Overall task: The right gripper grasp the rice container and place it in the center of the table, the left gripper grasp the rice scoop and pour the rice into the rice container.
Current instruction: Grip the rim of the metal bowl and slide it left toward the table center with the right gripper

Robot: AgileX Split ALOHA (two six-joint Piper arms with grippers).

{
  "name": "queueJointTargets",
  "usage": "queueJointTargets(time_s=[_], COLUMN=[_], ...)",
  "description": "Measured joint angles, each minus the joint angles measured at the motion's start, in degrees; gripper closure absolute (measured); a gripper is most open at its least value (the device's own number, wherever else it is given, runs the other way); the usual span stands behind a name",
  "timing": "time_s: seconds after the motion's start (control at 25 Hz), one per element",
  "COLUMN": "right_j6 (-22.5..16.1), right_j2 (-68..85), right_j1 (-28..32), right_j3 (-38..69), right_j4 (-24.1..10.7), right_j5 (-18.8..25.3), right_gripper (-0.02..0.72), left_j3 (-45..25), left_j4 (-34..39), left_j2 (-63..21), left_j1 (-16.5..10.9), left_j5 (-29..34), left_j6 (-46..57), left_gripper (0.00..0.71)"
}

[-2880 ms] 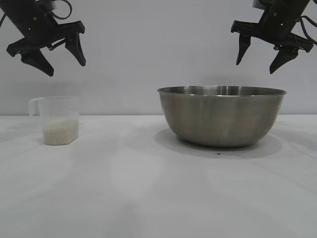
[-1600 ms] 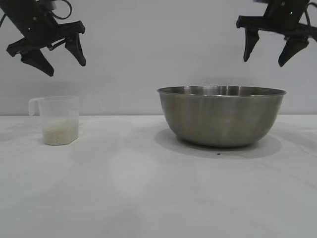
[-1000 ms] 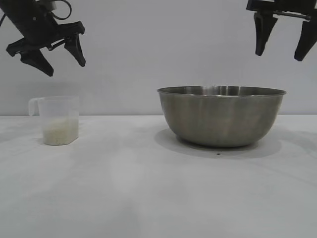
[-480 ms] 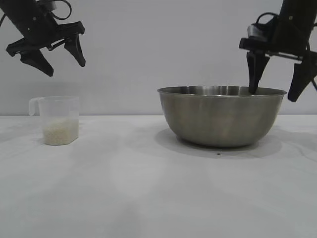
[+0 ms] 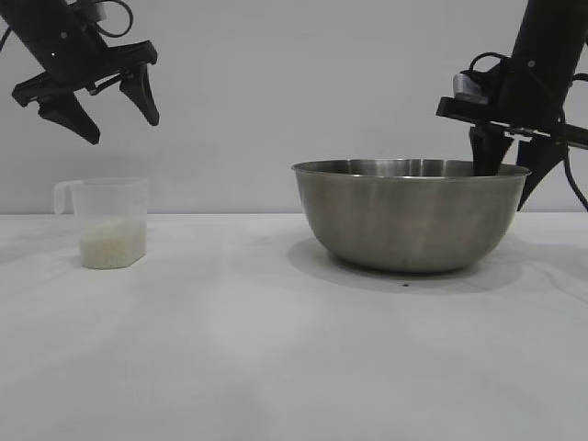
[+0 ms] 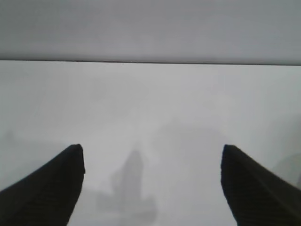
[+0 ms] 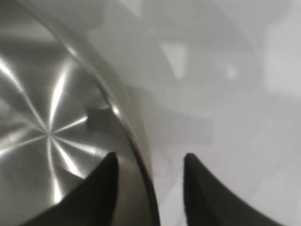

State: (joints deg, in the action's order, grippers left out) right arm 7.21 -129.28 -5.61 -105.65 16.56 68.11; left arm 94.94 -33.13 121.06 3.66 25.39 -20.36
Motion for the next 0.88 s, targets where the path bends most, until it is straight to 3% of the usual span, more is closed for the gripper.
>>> queueJointTargets(time_s=[0.28,0.88], right_j6=[3.0,4.3], right_j2=[1.5,3.1], right_j1=[0.0,-8.4], right_j3=[0.0,0.0], right_j4=[5.8,6.1], right_j5=[1.5,1.7], right_gripper=[0.703,0.703], left_j3=[0.0,0.0], left_j4=[0.1,0.1], left_j2=[0.0,0.0], left_j1=[0.0,0.0], left_j5=[0.0,0.0], left_j6=[0.0,0.0], left_gripper=[0.160,0.160])
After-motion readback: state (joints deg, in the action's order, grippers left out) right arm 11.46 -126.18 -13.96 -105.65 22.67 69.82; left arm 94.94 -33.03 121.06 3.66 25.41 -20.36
